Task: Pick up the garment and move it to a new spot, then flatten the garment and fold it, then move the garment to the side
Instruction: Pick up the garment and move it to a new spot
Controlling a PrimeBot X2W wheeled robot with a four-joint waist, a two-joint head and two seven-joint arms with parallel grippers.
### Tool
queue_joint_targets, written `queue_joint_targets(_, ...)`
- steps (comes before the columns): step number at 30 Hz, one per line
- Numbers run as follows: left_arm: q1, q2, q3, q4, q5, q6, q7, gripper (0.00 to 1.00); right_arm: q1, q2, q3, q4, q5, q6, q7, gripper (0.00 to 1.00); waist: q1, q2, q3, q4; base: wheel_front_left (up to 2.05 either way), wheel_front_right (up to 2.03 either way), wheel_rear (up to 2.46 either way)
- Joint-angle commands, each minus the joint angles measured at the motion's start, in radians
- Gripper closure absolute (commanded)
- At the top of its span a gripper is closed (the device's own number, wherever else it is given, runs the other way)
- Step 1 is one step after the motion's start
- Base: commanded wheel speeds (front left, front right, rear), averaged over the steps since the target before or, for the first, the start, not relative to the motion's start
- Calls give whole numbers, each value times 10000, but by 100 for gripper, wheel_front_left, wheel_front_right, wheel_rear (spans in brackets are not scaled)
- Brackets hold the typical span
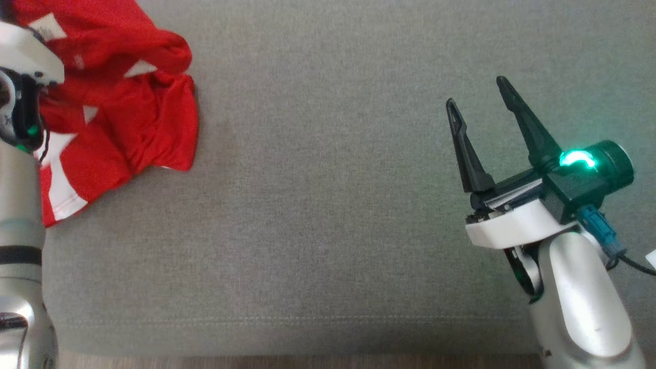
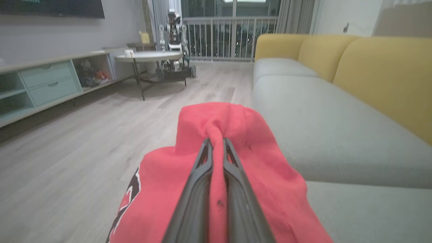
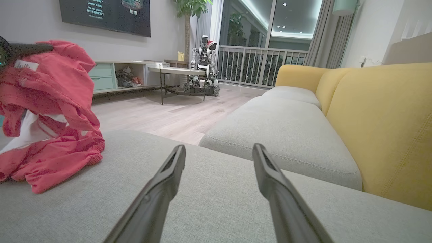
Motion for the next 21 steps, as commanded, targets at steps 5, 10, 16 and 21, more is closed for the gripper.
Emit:
queue_joint_targets(5, -15, 250, 146, -1561, -142, -8, -417, 100, 307, 28, 333, -185, 269, -2, -61, 0, 0, 0, -802, -58, 0, 0, 0)
queue_joint_targets(10, 481, -190, -123, -3025, -230, 41, -264, 100, 399, 28, 259, -201, 469, -2, -62, 0, 0, 0, -1154, -295, 0, 0, 0)
queue_joint_targets(16, 975, -1185, -900, -4742, -299, 167, 362, 100, 263, 28, 21, -383, 623, -2, -62, 0, 0, 0, -1047, -834, 0, 0, 0)
queue_joint_targets(21, 1158, -2048, -1747, -5269, -228, 327, 635, 100, 14, 28, -115, -504, 655, -2, -62, 0, 0, 0, -726, -1569, 0, 0, 0)
